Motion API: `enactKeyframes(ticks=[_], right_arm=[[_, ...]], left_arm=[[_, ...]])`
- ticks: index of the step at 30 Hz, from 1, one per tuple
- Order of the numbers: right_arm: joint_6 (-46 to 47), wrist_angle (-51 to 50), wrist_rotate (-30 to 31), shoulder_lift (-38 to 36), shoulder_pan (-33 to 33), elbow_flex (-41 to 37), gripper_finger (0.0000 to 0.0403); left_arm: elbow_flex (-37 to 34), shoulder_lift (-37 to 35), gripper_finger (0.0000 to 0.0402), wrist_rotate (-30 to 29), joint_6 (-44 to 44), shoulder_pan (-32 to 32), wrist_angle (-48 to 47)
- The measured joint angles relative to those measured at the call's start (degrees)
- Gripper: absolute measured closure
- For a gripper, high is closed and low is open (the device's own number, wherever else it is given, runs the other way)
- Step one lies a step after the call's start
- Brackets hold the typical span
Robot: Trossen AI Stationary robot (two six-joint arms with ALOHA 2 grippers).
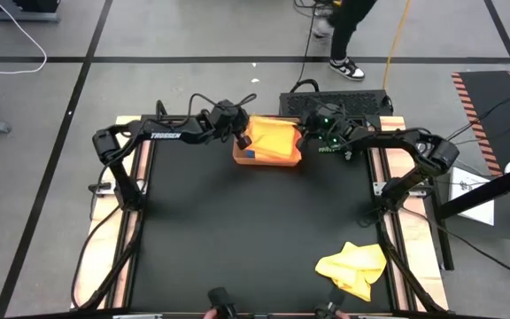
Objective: Fold microfiber towels
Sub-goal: Put the orange microfiber towel into the bin, then fold the yellow microfiber towel
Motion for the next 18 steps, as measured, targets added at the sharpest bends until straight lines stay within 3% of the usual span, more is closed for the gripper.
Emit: enactKeyframes(ticks=[11,18], right_arm=[[2.3,-1.2,-0.5,-1.2,-0.4,0.0,0.028],[3.6,-11.5,-0.8,-10.1,-0.3,0.0,0.0232]], left_arm=[[-0.1,-0.1,0.0301,-1.1,0.8,0.7,1.4],[0.0,-4.6,0.0267,-0.4,-1.3,-1.0,-0.2]])
